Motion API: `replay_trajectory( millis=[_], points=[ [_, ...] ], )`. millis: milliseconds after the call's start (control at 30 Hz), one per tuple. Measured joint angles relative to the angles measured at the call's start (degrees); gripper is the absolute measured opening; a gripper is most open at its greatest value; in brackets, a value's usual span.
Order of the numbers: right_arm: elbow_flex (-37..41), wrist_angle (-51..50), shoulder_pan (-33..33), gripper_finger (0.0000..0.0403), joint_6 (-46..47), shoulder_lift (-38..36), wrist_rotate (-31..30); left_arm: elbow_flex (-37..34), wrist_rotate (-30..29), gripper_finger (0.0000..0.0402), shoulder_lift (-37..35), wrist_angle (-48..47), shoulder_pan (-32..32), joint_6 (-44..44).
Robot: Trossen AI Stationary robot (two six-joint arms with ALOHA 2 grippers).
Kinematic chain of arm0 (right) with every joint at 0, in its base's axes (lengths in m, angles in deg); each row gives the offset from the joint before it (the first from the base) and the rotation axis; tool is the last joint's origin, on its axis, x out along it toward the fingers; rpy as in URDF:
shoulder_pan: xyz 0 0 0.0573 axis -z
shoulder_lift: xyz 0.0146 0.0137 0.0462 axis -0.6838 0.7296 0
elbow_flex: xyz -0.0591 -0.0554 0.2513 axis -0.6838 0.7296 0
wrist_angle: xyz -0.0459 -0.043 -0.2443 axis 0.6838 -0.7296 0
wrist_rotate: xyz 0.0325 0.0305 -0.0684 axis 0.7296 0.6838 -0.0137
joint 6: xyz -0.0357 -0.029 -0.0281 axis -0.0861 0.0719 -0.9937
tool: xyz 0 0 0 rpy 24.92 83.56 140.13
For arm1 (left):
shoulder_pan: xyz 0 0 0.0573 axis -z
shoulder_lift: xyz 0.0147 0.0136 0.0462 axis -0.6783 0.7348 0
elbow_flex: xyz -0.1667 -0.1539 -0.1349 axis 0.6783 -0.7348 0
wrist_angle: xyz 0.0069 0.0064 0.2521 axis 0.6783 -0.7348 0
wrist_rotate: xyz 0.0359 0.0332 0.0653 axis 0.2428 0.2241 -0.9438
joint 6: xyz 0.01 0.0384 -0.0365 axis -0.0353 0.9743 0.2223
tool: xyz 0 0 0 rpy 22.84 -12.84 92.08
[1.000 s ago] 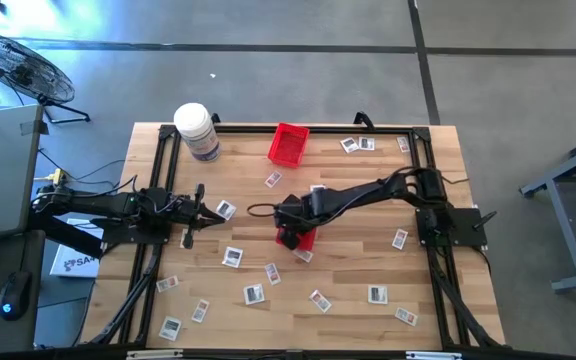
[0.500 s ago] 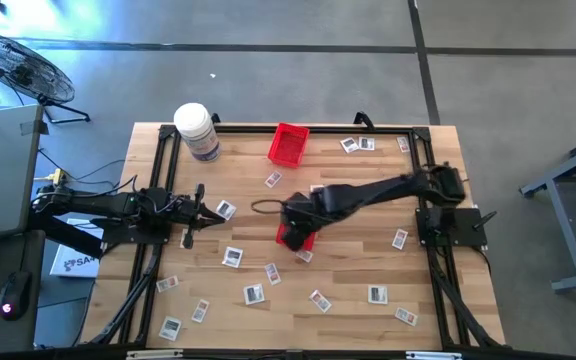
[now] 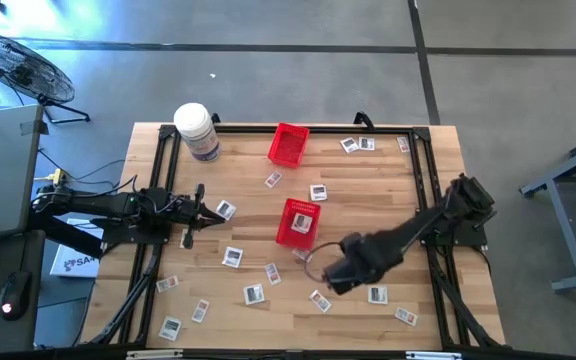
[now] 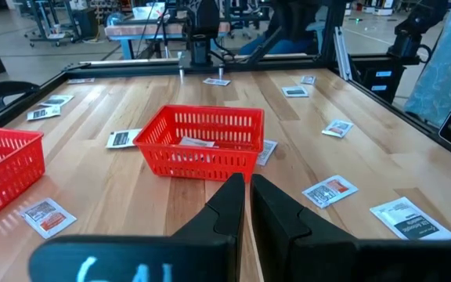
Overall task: Pick & Place First Aid Supplies
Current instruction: Put the white towelette pack into the bottom red bin
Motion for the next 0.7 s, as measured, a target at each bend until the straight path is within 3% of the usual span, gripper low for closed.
replay_trajectory(
  millis=[133, 233, 467, 700],
  points=[
    [1.1, 0.6, -3.3, 0.0092, 8.4, 1.2, 4.6, 0.0, 0.0, 0.0021, 0.0, 0.0, 0.0, 0.0],
    [6.6, 6.5, -5.1, 0.0107, 11.7, 1.3, 9.4, 0.0, 0.0, 0.0021, 0.0, 0.0, 0.0, 0.0],
    [21.3, 27.4, -5.1, 0.0167, 14.5, 1.2, 4.5, 0.0, 0.0, 0.0021, 0.0, 0.0, 0.0, 0.0],
    [26.0, 28.8, -2.9, 0.0189, 19.2, 1.1, 5.6, 0.0, 0.0, 0.0021, 0.0, 0.0, 0.0, 0.0]
  ],
)
